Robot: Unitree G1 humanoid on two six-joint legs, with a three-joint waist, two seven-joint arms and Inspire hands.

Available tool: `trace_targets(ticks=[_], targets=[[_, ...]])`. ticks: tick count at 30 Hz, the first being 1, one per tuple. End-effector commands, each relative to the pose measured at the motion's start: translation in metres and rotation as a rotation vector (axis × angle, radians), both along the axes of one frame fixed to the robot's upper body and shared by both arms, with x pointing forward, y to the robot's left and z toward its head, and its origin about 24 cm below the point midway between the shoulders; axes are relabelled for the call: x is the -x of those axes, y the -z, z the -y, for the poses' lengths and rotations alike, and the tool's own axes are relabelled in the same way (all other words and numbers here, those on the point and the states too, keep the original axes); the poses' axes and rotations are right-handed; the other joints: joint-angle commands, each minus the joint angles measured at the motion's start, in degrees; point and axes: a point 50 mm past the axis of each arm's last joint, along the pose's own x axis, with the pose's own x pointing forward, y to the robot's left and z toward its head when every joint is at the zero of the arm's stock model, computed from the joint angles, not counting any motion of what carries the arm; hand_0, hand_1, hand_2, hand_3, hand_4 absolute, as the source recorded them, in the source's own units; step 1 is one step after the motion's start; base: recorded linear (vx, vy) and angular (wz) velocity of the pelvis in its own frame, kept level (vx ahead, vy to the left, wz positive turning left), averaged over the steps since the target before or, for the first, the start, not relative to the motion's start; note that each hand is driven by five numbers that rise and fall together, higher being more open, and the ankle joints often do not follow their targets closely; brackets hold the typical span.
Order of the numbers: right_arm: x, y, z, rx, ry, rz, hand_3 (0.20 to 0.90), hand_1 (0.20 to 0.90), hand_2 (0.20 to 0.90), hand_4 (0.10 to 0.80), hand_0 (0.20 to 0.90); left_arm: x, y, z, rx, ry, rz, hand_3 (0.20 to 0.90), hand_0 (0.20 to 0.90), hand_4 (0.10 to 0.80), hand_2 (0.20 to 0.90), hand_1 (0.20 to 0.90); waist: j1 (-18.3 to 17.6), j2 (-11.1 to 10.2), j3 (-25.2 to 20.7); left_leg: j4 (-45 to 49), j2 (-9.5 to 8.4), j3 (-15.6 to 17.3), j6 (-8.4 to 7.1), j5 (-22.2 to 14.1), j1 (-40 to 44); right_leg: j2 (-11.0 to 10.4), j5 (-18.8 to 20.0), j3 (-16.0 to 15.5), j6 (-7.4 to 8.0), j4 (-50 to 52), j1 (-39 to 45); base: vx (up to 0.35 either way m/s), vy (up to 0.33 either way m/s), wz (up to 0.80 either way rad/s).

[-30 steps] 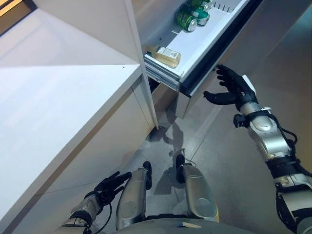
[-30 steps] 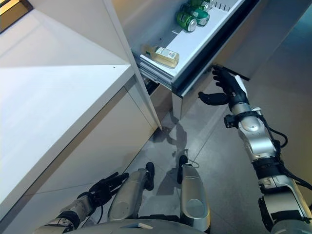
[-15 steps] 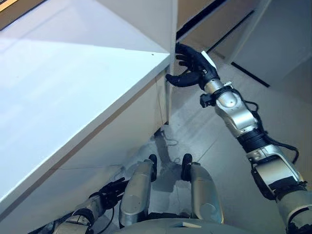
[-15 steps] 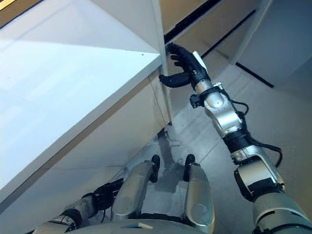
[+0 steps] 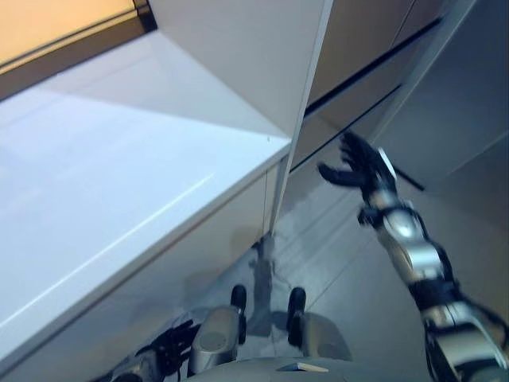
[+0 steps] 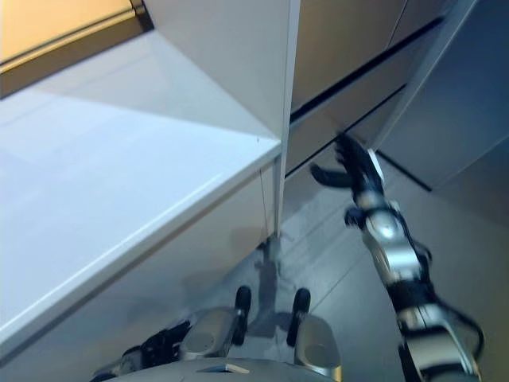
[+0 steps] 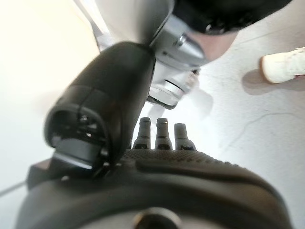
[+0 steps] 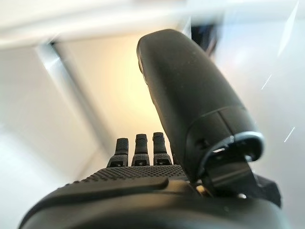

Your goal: Put drinks into fridge and close the fridge

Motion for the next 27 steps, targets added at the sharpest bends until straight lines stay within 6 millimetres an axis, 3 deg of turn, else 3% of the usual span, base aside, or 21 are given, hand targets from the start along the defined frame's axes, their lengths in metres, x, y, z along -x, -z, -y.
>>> trace_targets(ticks=[1, 2, 3, 4, 6, 7, 13, 16, 27], targets=[[0.016, 0.020, 0.016, 0.017, 0.082, -0.044, 0.900, 0.900, 0.900, 0.800, 0.900, -0.011, -0.003, -0.004, -0.006, -0.064, 0.069, 0.900, 0.900, 0.800, 0.900, 0.900, -2.70, -1.44, -4.73, 0.73, -2.09, 1.78, 0.67, -6.46, 3.40, 0.94, -0.34, 1.37, 1.60, -0.89, 5.47, -0.057, -0.027, -0.38], [0.027, 0.034, 0.018, -0.002, 0.102, -0.103, 0.900, 0.900, 0.900, 0.800, 0.900, -0.010, -0.003, -0.005, -0.010, -0.080, 0.064, 0.900, 0.900, 0.800, 0.900, 0.900, -2.95, -1.52, -5.16, -0.10, -2.03, 1.99, 0.59, -6.36, 3.81, 1.06, 0.09, 1.50, 1.78, -1.82, 5.68, -0.058, -0.054, -0.26], [0.053, 0.067, 0.020, -0.033, 0.139, -0.253, 0.900, 0.900, 0.900, 0.800, 0.900, -0.005, -0.003, -0.009, -0.018, -0.101, 0.049, 0.900, 0.900, 0.800, 0.900, 0.900, -3.37, -1.70, -6.15, -1.98, -1.94, 2.40, 0.38, -5.97, 4.80, 1.30, 1.02, 1.66, 2.19, -3.64, 6.12, -0.050, -0.066, -0.19], [0.070, 0.087, 0.019, -0.064, 0.153, -0.345, 0.900, 0.900, 0.900, 0.800, 0.900, -0.002, -0.002, -0.011, -0.022, -0.107, 0.042, 0.900, 0.900, 0.800, 0.900, 0.900, -3.49, -1.76, -6.56, -3.17, -1.85, 2.58, 0.27, -5.70, 5.37, 1.44, 1.55, 1.78, 2.46, -4.71, 6.42, -0.047, -0.070, -0.21], [0.099, 0.115, 0.017, -0.090, 0.176, -0.529, 0.900, 0.900, 0.900, 0.800, 0.900, 0.001, -0.001, -0.013, -0.034, -0.105, 0.031, 0.900, 0.900, 0.800, 0.900, 0.900, -3.64, -1.69, -7.19, -5.17, -1.64, 2.99, 0.12, -4.96, 6.02, 1.77, 1.94, 1.81, 2.65, -5.74, 6.76, -0.062, -0.058, -0.20], [0.128, 0.136, 0.013, -0.118, 0.174, -0.664, 0.900, 0.900, 0.900, 0.800, 0.900, 0.001, -0.001, -0.014, -0.031, -0.100, 0.032, 0.900, 0.900, 0.800, 0.900, 0.900, -3.57, -1.57, -7.57, -6.44, -1.41, 3.16, 0.11, -4.48, 6.31, 2.01, 1.88, 1.78, 2.67, -5.97, 6.93, -0.065, -0.063, -0.19], [0.214, 0.174, -0.007, -0.191, 0.099, -1.142, 0.900, 0.900, 0.900, 0.800, 0.900, -0.001, 0.002, -0.007, -0.035, 0.032, 0.028, 0.900, 0.900, 0.800, 0.900, 0.900, -3.13, -1.09, -8.12, -8.97, -0.95, 2.13, -0.58, -2.73, 6.48, 2.60, 1.55, 1.31, 2.50, -6.78, 7.45, -0.035, -0.045, -0.05], [0.223, 0.177, -0.013, -0.226, 0.069, -1.207, 0.900, 0.900, 0.900, 0.800, 0.900, 0.000, 0.004, -0.002, -0.028, 0.071, 0.033, 0.900, 0.900, 0.800, 0.900, 0.900, -2.74, -0.78, -8.42, -8.79, -1.03, 1.82, -0.45, -3.09, 6.89, 2.46, 1.04, 0.84, 2.40, -6.65, 8.03, 0.011, -0.017, 0.01], [0.213, 0.178, -0.021, -0.167, -0.025, -1.238, 0.900, 0.900, 0.900, 0.800, 0.900, -0.001, 0.008, 0.013, 0.024, 0.092, -0.004, 0.900, 0.900, 0.800, 0.900, 0.900, -2.70, -0.41, -9.35, -9.17, -1.14, 1.47, -0.26, -3.88, 8.03, 2.90, 0.26, 1.04, 2.38, -7.27, 9.24, 0.004, -0.003, 0.01]])
